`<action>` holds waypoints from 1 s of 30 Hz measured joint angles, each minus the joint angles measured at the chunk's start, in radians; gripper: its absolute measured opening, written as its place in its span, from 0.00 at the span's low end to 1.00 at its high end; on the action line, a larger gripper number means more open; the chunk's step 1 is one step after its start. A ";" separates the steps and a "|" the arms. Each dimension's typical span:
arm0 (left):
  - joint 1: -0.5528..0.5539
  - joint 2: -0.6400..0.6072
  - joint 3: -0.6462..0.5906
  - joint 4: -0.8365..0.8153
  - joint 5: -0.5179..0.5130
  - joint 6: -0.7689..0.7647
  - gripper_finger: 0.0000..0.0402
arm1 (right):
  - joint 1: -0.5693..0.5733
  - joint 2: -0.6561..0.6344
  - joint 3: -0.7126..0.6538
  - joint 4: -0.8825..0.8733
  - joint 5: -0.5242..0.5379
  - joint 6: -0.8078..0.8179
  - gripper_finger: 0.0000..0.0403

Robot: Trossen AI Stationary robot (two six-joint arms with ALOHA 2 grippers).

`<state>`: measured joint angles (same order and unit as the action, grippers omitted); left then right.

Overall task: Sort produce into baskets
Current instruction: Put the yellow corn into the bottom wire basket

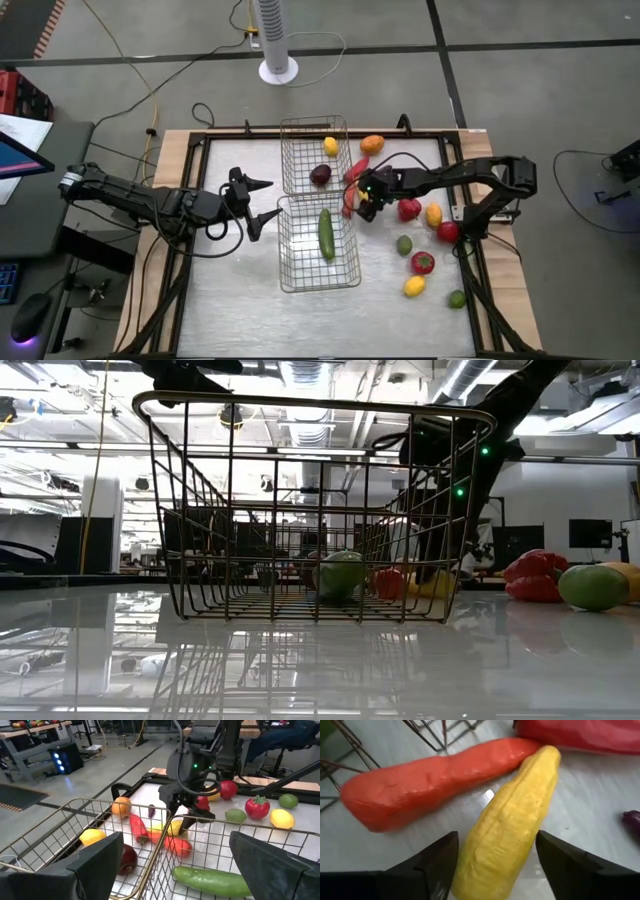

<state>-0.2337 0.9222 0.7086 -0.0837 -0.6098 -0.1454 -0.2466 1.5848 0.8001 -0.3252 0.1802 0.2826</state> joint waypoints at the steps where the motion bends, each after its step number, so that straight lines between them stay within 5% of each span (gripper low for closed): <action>1: 0.000 0.000 0.000 0.000 0.000 0.000 0.88 | -0.005 0.000 0.000 -0.004 0.000 -0.006 0.68; 10: 0.000 0.000 0.000 0.002 -0.004 0.005 0.88 | -0.011 -0.002 0.007 -0.061 -0.008 -0.031 0.44; 15: 0.001 0.000 0.000 -0.001 -0.006 0.009 0.88 | -0.019 -0.005 0.063 -0.194 -0.008 -0.057 0.46; 23: 0.001 0.000 0.000 0.000 -0.008 0.008 0.88 | -0.006 -0.106 0.208 -0.456 0.202 -0.033 0.45; 30: 0.001 0.000 0.000 0.000 -0.008 0.009 0.88 | 0.129 -0.245 0.265 -0.407 0.217 -0.038 0.49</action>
<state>-0.2326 0.9222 0.7086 -0.0841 -0.6180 -0.1363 -0.1175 1.3402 1.0651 -0.7319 0.3975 0.2445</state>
